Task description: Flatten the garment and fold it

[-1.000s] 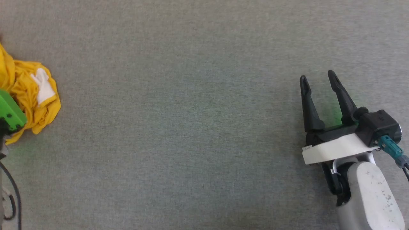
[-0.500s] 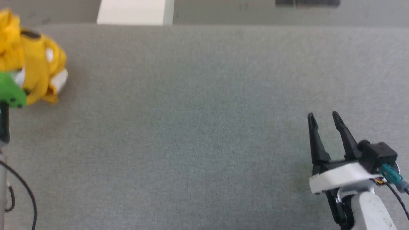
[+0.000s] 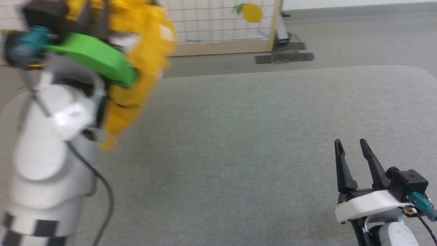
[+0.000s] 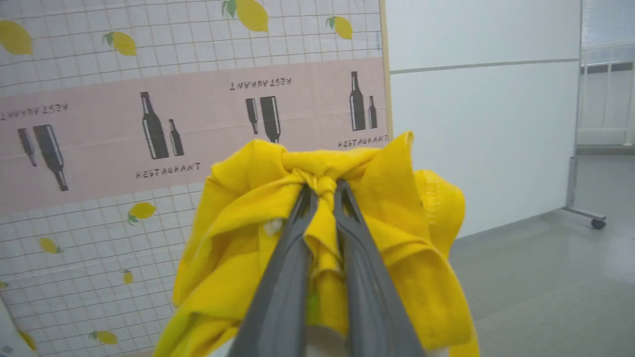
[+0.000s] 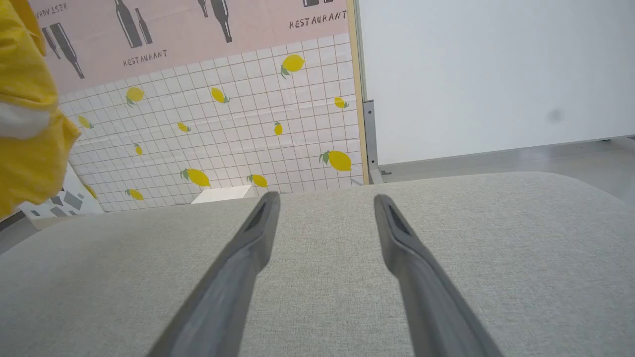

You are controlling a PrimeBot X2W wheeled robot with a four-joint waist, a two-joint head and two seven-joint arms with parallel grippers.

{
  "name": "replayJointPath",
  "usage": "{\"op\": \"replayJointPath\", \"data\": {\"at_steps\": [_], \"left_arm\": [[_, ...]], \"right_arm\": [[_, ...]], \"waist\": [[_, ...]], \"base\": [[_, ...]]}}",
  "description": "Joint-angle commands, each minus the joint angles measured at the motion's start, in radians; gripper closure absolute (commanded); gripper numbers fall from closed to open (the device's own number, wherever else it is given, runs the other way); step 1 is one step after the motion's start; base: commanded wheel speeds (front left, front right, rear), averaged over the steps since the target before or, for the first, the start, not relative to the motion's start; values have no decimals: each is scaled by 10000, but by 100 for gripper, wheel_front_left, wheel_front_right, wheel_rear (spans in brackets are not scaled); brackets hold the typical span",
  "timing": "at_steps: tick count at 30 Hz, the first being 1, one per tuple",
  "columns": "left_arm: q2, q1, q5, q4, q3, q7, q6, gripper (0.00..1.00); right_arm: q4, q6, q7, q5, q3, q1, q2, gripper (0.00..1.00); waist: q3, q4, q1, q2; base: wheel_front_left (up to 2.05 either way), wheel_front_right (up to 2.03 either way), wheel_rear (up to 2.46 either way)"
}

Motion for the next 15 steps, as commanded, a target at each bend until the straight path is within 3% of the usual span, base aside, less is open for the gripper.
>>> {"op": "replayJointPath", "data": {"at_steps": [1,7,15], "left_arm": [[-265,58,-33,-25,-256,108,-111,100],[-1219,796,-417,595,-1526,1052,-481,100],[-1857,2534,-1202,2542,-3091,4146,-703,100]], "right_arm": [[-85,-15,49,32,5,72,-4,0],[-294,-15,202,2,-46,94,-4,0],[-319,-15,344,118,116,90,-4,0]], "waist": [[-210,-893,1,-1],[62,-1529,1,-1],[379,-2062,1,-1]], "base": [[0,0,0],[0,0,0],[0,0,0]]}}
